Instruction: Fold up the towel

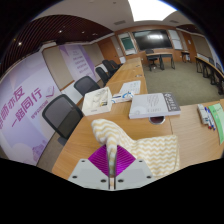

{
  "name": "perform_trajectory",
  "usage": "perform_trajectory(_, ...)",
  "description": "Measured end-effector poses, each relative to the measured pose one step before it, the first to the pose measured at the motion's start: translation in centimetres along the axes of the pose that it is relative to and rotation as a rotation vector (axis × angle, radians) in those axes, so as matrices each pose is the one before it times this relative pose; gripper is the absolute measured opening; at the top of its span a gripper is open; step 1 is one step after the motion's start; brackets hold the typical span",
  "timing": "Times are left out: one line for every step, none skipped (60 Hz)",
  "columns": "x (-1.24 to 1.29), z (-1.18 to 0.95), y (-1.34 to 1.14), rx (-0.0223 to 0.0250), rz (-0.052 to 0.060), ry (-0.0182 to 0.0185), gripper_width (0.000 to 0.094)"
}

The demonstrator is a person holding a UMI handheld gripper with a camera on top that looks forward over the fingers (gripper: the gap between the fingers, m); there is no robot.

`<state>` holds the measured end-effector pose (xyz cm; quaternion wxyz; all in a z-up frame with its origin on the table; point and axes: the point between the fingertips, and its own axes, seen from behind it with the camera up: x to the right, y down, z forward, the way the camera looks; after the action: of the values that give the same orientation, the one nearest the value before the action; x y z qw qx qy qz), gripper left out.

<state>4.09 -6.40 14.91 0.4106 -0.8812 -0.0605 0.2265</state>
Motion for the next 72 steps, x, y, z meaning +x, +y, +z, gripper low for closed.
perform_trajectory(0.558, -0.130, -0.096, 0.00403, 0.0050, -0.00023, 0.0048)
perform_trajectory(0.647, -0.056, -0.099, 0.00069, 0.0038, 0.00661, 0.0048)
perform_trajectory(0.456, -0.058, -0.142, -0.00063, 0.0046, 0.01035, 0.0048)
perform_trajectory(0.820, 0.015, 0.030, -0.00102, 0.0036, 0.00997, 0.0048)
perform_trajectory(0.949, 0.066, 0.083, -0.00274, 0.0026, 0.01285, 0.0049)
perform_trajectory(1.024, 0.099, 0.145, -0.00434, 0.0015, 0.01490, 0.0049)
perform_trajectory(1.069, 0.120, 0.168, -0.00482, 0.0013, 0.01633, 0.0049)
perform_trajectory(1.075, 0.162, 0.169, -0.00384, 0.0019, 0.01628, 0.0049)
perform_trajectory(1.074, 0.179, 0.142, -0.00279, 0.0016, 0.01611, 0.0050)
perform_trajectory(1.346, 0.294, 0.236, -0.00084, -0.0006, 0.01308, 0.0051)
perform_trajectory(1.045, 0.240, 0.163, -0.00276, -0.0008, 0.01538, 0.0051)
perform_trajectory(1.307, 0.393, 0.306, -0.00324, -0.0024, 0.01250, 0.0053)
perform_trajectory(0.675, 0.094, 0.120, -0.00463, -0.0020, 0.01803, 0.0055)
perform_trajectory(0.885, 0.214, 0.132, -0.00375, -0.0029, 0.01546, 0.0056)
perform_trajectory(0.907, 0.242, 0.109, -0.00214, -0.0040, 0.01444, 0.0060)
perform_trajectory(0.881, 0.226, 0.111, -0.00154, -0.0041, 0.01374, 0.0067)
perform_trajectory(0.874, 0.260, 0.118, -0.00173, -0.0034, 0.01326, 0.0078)
perform_trajectory(0.835, 0.261, 0.141, -0.00271, -0.0034, 0.01235, 0.0092)
perform_trajectory(0.983, 0.387, 0.184, -0.00495, -0.0046, 0.00967, 0.0113)
perform_trajectory(0.866, 0.514, 0.070, -0.00494, -0.0041, 0.00937, 0.0141)
perform_trajectory(0.609, 0.127, 0.135, -0.00415, -0.0041, 0.00856, 0.0178)
perform_trajectory(0.631, 0.067, 0.206, -0.00128, -0.0029, 0.00662, 0.0218)
perform_trajectory(0.606, 0.103, 0.088, -0.00337, -0.0041, 0.00953, 0.0261)
perform_trajectory(0.567, 0.062, 0.050, -0.00262, -0.0038, 0.00899, 0.0315)
perform_trajectory(0.608, 0.010, -0.006, -0.00074, -0.0043, 0.01185, 0.0379)
perform_trajectory(0.619, -0.072, -0.023, -0.00038, -0.0059, 0.01279, 0.0456)
perform_trajectory(0.610, -0.085, -0.061, 0.00029, -0.0064, 0.01488, 0.0540)
perform_trajectory(0.487, 0.062, -0.208, -0.00212, -0.0088, 0.01910, 0.0629)
perform_trajectory(0.725, -0.216, 0.019, 0.00586, -0.0054, 0.01469, 0.0708)
perform_trajectory(0.547, -0.254, -0.116, 0.00411, -0.0069, 0.01446, 0.0775)
perform_trajectory(0.465, -0.309, -0.152, 0.00486, -0.0068, 0.01220, 0.0832)
perform_trajectory(0.400, -0.343, -0.155, 0.00540, -0.0070, 0.01032, 0.0863)
perform_trajectory(0.398, -0.392, -0.191, 0.00612, -0.0066, 0.01093, 0.0869)
perform_trajectory(0.173, -0.456, -0.177, 0.00541, -0.0067, 0.00308, 0.0862)
perform_trajectory(0.101, -0.497, -0.141, 0.00448, -0.0057, 0.00199, 0.0853)
perform_trajectory(0.055, -0.545, -0.363, 0.00137, -0.0058, 0.00635, 0.0850)
perform_trajectory(0.231, -0.417, -0.149, 0.00565, -0.0045, 0.00360, 0.0854)
perform_trajectory(0.144, -0.526, -0.199, 0.00787, -0.0037, 0.00428, 0.0857)
perform_trajectory(0.042, -0.563, -0.207, 0.00783, -0.0036, 0.00321, 0.0857)
perform_trajectory(0.013, -0.624, -0.184, 0.00723, -0.0036, 0.00287, 0.0857)
perform_trajectory(-0.017, -0.661, -0.171, 0.00617, -0.0037, 0.00312, 0.0858)
perform_trajectory(-0.039, -0.685, -0.160, 0.00575, -0.0031, 0.00275, 0.0857)
perform_trajectory(-0.096, -0.705, -0.140, 0.00514, -0.0025, 0.00209, 0.0856)
perform_trajectory(-0.144, -0.744, -0.132, 0.00404, -0.0023, 0.00188, 0.0857)
perform_trajectory(-0.600, -1.037, -0.318, 0.00145, -0.0039, 0.00498, 0.0857)
perform_trajectory(-0.163, -0.729, -0.063, 0.00516, -0.0015, -0.00141, 0.0857)
perform_trajectory(-0.224, -0.576, -0.043, 0.00553, -0.0014, -0.00232, 0.0859)
perform_trajectory(-0.262, -0.756, -0.040, 0.00492, -0.0029, -0.00044, 0.0857)
perform_trajectory(-0.274, -0.799, -0.026, 0.00435, -0.0036, 0.00153, 0.0856)
perform_trajectory(-0.290, -0.820, -0.006, 0.00384, -0.0031, 0.00194, 0.0855)
perform_trajectory(-0.335, -0.824, -0.031, 0.00417, -0.0030, 0.00255, 0.0856)
perform_trajectory(-0.356, -0.847, -0.018, 0.00429, -0.0029, 0.00238, 0.0854)
perform_trajectory(-0.362, -0.834, -0.013, 0.00448, -0.0026, 0.00286, 0.0854)
perform_trajectory(-0.496, -0.943, 0.007, 0.00358, -0.0028, 0.00604, 0.0854)
perform_trajectory(-0.323, -0.889, -0.009, 0.00324, -0.0008, 0.00396, 0.0854)
perform_trajectory(-0.380, -0.878, 0.039, 0.00311, -0.0011, 0.00326, 0.0856)
perform_trajectory(-0.418, -0.867, 0.050, 0.00372, -0.0014, 0.00223, 0.0856)
perform_trajectory(-0.420, -0.880, 0.072, 0.00329, -0.0020, 0.00268, 0.0855)
perform_trajectory(-0.369, -0.885, 0.138, 0.00202, -0.0019, 0.00448, 0.0853)
perform_trajectory(-0.308, -0.900, 0.135, 0.00152, -0.0018, 0.00609, 0.0854)
perform_trajectory(-0.331, -0.884, 0.160, 0.00082, -0.0016, 0.00519, 0.0854)
perform_trajectory(-0.346, -0.722, 0.330, 0.00177, -0.0016, 0.00296, 0.0854)
perform_trajectory(-0.400, -0.962, 0.158, 0.00044, -0.0007, 0.00390, 0.0855)
perform_trajectory(-0.380, -0.932, 0.186, 0.00079, -0.0009, 0.00454, 0.0856)
perform_trajectory(-0.354, -1.018, 0.191, 0.00050, -0.0009, 0.00527, 0.0856)
perform_trajectory(-0.338, -0.867, 0.231, 0.00122, -0.0011, 0.00495, 0.0855)
perform_trajectory(-0.350, -0.872, 0.217, 0.00191, -0.0009, 0.00330, 0.0856)
perform_trajectory(-0.334, -0.838, 0.166, 0.00380, -0.0006, 0.00218, 0.0855)
perform_trajectory(-0.326, -0.840, 0.170, 0.00418, -0.0006, 0.00215, 0.0856)
perform_trajectory(-0.306, -0.646, 0.184, 0.00357, -0.0002, 0.00277, 0.0856)
perform_trajectory(-0.306, -0.730, 0.189, 0.00245, 0.0002, 0.00255, 0.0855)
perform_trajectory(-0.290, -0.699, 0.221, 0.00082, 0.0005, 0.00234, 0.0856)
